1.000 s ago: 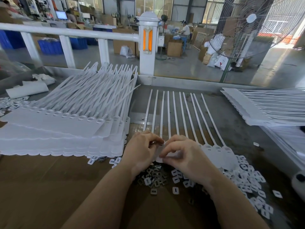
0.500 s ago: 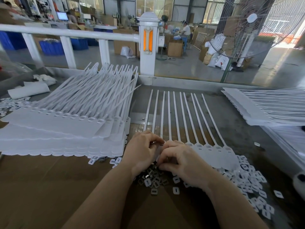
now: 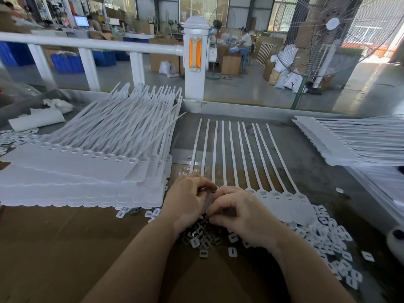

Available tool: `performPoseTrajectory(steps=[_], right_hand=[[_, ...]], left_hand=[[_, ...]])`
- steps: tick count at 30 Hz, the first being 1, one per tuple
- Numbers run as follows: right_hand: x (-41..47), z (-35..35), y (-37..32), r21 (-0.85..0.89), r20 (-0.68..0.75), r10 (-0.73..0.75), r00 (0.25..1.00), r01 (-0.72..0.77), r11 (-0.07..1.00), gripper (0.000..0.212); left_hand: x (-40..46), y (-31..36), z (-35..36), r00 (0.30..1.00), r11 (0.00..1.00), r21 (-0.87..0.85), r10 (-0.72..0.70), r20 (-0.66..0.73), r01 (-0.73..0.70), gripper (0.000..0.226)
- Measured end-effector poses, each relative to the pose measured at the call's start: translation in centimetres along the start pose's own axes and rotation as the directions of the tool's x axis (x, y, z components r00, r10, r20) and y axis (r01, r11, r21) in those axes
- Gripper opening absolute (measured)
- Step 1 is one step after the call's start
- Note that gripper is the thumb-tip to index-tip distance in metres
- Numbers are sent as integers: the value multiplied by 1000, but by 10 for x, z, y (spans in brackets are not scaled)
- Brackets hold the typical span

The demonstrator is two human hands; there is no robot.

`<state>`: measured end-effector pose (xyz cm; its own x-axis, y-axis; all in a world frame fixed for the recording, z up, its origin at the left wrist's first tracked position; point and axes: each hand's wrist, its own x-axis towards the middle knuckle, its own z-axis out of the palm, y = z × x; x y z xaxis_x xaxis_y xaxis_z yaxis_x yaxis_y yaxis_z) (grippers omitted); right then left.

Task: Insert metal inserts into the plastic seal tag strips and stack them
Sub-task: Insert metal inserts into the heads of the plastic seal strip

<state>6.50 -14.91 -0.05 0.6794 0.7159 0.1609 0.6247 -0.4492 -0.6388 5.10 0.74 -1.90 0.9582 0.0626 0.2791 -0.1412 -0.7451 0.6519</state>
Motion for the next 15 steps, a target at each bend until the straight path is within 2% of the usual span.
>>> performPoseTrajectory(steps=[4, 9, 13, 15], right_hand=[[0, -4, 0, 144, -34, 32, 999, -27, 989, 12], [-1, -5, 0, 98, -64, 49, 997, -42, 994, 15], [-2, -7, 0, 139, -64, 54, 997, -44, 989, 15], [-2, -7, 0, 178, -108, 63, 992, -43, 983, 15]], left_hand=[[0, 0, 0, 1000, 1000, 0, -8, 9, 8, 21], [-1, 0, 0, 1000, 1000, 8, -5, 14, 4, 22], [0, -1, 0, 1000, 1000, 8, -6, 20, 6, 22], [0, -1, 1, 1000, 1000, 9, -11, 17, 11, 22]])
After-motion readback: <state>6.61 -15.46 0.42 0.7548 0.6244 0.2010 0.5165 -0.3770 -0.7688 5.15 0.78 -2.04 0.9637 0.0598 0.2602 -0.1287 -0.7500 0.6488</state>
